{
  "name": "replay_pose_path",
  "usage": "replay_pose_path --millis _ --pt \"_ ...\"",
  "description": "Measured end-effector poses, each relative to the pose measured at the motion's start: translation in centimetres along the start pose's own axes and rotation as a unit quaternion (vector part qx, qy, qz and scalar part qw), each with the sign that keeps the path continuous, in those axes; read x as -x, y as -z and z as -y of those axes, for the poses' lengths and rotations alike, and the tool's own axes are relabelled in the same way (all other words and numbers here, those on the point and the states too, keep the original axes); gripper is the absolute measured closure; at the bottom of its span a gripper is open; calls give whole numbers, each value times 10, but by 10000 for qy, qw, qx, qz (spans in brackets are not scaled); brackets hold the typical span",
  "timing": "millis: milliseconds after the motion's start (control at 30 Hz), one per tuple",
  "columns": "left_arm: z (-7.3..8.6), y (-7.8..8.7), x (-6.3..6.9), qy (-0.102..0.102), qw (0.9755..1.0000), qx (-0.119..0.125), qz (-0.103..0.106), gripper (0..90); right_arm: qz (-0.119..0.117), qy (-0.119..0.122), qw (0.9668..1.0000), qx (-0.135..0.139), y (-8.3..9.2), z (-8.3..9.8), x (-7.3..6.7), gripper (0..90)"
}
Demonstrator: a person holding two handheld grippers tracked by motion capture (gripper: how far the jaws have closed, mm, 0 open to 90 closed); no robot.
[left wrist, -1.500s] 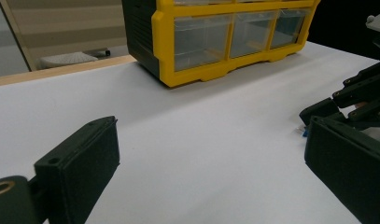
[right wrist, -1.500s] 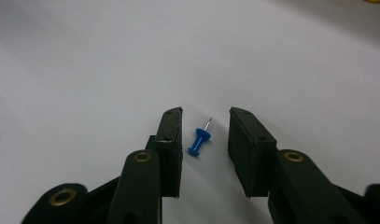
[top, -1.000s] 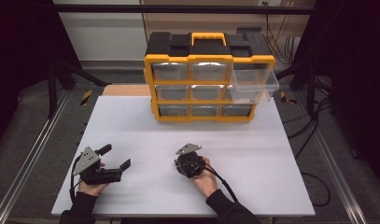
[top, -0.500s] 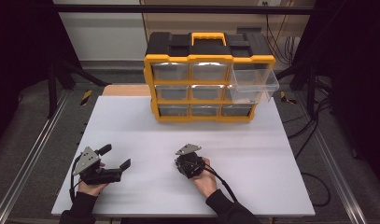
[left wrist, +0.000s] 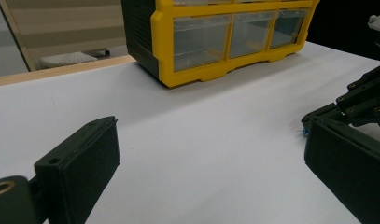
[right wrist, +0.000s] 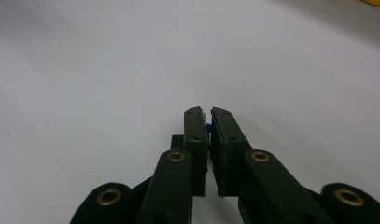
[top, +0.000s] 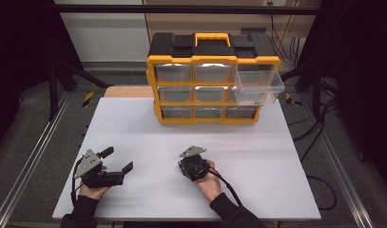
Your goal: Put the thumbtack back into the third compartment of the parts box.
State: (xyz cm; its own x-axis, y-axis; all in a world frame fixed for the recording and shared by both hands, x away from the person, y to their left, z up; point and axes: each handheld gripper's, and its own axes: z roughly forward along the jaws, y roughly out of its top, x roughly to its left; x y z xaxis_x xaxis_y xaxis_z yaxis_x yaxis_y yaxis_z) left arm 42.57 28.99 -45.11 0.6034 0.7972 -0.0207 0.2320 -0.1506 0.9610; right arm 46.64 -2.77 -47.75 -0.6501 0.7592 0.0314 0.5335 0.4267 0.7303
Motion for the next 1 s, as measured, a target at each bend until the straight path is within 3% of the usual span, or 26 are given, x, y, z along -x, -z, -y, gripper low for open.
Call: replay_pose_path --millis 33,100,533,833,1000 --pt "0 0 0 2 10000 0 0 30 8 -85 10000 25 1 -1 -1 855" --pt "0 0 0 0 10000 1 0 30 -29 -5 10000 34 4 -1 0 855" --pt "0 0 0 14 10000 3 0 30 -116 -210 9993 284 24 -8 8 855" --pt "0 0 1 10 10000 6 7 29 -209 -155 9985 487 40 -12 15 855" --pt "0 0 1 -1 10000 4 8 29 -215 -269 9978 564 48 -14 16 855"
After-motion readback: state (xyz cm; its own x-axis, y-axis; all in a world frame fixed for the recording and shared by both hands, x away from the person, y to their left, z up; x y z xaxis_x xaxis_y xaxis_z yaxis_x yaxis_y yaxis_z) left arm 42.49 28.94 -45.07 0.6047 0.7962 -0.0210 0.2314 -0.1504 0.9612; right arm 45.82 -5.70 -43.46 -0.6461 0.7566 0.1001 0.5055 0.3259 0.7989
